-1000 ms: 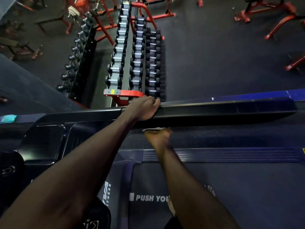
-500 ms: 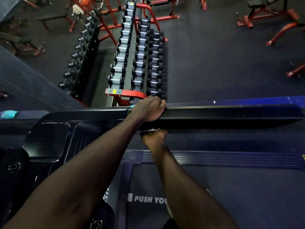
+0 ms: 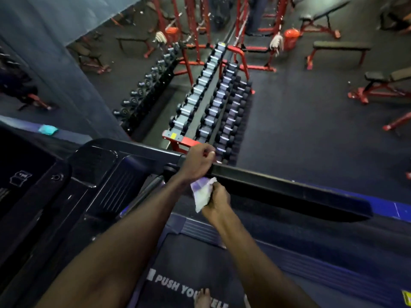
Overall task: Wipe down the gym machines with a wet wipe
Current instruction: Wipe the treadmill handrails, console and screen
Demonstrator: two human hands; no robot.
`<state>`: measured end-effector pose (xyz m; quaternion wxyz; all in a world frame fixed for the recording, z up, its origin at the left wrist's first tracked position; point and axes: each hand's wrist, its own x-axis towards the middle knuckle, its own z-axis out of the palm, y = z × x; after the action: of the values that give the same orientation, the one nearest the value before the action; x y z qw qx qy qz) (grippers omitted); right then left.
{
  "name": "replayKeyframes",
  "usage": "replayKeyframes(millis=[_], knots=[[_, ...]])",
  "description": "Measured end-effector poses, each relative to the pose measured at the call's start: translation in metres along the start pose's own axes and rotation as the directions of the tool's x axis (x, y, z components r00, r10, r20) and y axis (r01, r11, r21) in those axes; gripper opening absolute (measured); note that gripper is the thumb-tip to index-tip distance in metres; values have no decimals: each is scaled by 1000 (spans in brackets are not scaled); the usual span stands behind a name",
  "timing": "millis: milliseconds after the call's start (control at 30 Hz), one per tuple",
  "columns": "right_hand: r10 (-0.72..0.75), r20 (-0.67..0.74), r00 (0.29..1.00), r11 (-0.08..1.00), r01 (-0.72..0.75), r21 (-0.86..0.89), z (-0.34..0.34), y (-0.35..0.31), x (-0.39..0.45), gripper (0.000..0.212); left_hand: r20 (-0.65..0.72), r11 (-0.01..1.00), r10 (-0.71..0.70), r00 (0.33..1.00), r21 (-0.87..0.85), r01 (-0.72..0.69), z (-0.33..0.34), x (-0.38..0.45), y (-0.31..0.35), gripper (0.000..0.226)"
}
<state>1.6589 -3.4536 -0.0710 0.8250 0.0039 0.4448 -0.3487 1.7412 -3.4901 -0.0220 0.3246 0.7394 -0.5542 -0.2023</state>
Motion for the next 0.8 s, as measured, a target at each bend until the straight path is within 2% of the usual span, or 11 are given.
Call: replayKeyframes(millis=[67, 133, 200, 300, 367, 433, 500, 567, 600, 700, 800], knots=[[45, 60, 997, 999, -46, 23, 1, -13, -15, 46, -224, 997, -60, 973, -69, 45, -3, -18, -3, 10], [41, 122, 992, 995, -30, -93, -1, -27, -25, 49, -182, 996, -84, 980, -17, 83, 2, -36, -10, 13], [24, 181, 983, 961, 28, -276, 1, -39, -35, 24, -81, 987, -161, 984, -42, 158, 10, -52, -13, 11], [-31, 202, 979, 795, 147, -588, 0, -54, -48, 9, -109, 939, -307, 946, -195, 282, 15, -66, -11, 3], [-116, 279, 953, 482, 299, -823, -4, -64, -48, 13, -166, 918, -354, 921, -250, 308, 15, -70, -10, 5], [-228, 395, 890, 26, 411, -911, -3, -71, -45, 9, -275, 908, -398, 875, -257, 332, 16, -70, -9, 5], [-287, 469, 835, -201, 426, -882, 3, -76, -47, 8, -425, 861, -505, 752, -312, 402, 19, -71, -9, 7], [-279, 551, 787, -275, 484, -831, 13, -82, -44, 9, -496, 788, -615, 613, -422, 449, 20, -70, -5, 5], [-247, 593, 767, -286, 526, -801, 20, -86, -42, 18, -500, 770, -636, 588, -452, 450, 21, -69, -3, 4], [-168, 652, 739, -336, 579, -743, 37, -88, -33, 42, -459, 769, -635, 621, -447, 456, 31, -64, -4, 14], [-89, 681, 727, -360, 614, -702, 46, -89, -19, 11, -423, 701, -703, 571, -543, 462, 40, -51, -9, 17]])
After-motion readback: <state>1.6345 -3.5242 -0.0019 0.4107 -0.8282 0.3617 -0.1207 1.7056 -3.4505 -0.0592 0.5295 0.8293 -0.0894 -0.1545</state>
